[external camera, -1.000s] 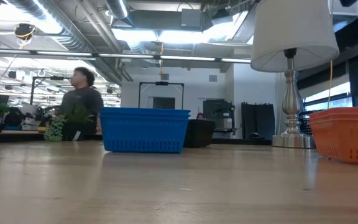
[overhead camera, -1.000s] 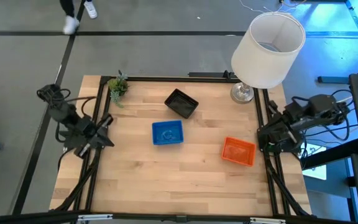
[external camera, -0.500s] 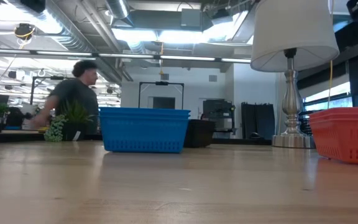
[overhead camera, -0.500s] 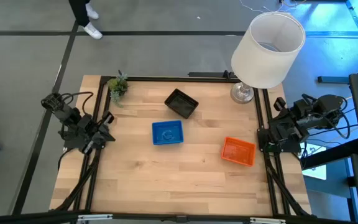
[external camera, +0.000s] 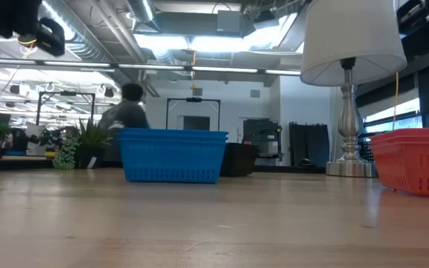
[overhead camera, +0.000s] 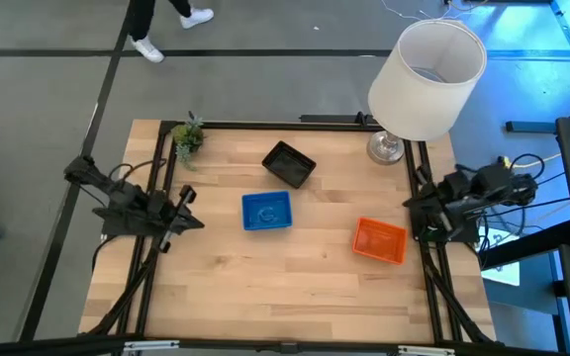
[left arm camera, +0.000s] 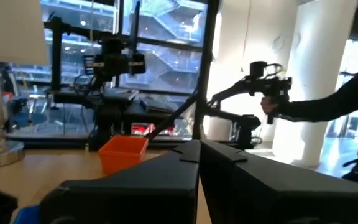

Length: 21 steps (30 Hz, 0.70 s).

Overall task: Stack baskets by color
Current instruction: Return to Home Position

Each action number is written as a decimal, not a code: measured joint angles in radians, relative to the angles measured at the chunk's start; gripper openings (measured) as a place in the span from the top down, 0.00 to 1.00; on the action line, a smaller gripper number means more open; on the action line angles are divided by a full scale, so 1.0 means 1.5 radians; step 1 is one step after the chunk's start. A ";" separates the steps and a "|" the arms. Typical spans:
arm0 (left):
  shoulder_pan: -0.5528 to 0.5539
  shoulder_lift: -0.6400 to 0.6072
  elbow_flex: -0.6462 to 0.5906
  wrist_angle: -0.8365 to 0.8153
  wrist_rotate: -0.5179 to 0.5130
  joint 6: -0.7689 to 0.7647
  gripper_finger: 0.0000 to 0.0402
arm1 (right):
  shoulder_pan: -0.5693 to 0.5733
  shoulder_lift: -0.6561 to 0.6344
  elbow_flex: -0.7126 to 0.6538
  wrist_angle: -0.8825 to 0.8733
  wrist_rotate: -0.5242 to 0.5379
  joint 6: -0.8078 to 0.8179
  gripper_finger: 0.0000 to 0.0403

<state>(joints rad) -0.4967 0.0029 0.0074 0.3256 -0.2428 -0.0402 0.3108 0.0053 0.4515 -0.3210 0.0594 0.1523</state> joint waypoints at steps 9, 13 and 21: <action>0.057 0.002 0.000 -0.016 0.073 -0.006 1.00 | 0.000 0.000 -0.141 0.110 -0.023 0.017 1.00; 0.080 0.002 0.000 -0.051 0.076 -0.005 1.00 | 0.000 0.000 -0.184 0.141 -0.023 -0.021 1.00; 0.110 0.002 0.000 -0.077 0.074 0.033 1.00 | 0.000 0.000 -0.264 0.172 -0.023 -0.071 1.00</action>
<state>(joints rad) -0.3316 0.0059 0.0078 0.2104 -0.1314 0.0097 0.3107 0.0055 0.0550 -0.0634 0.0254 0.0460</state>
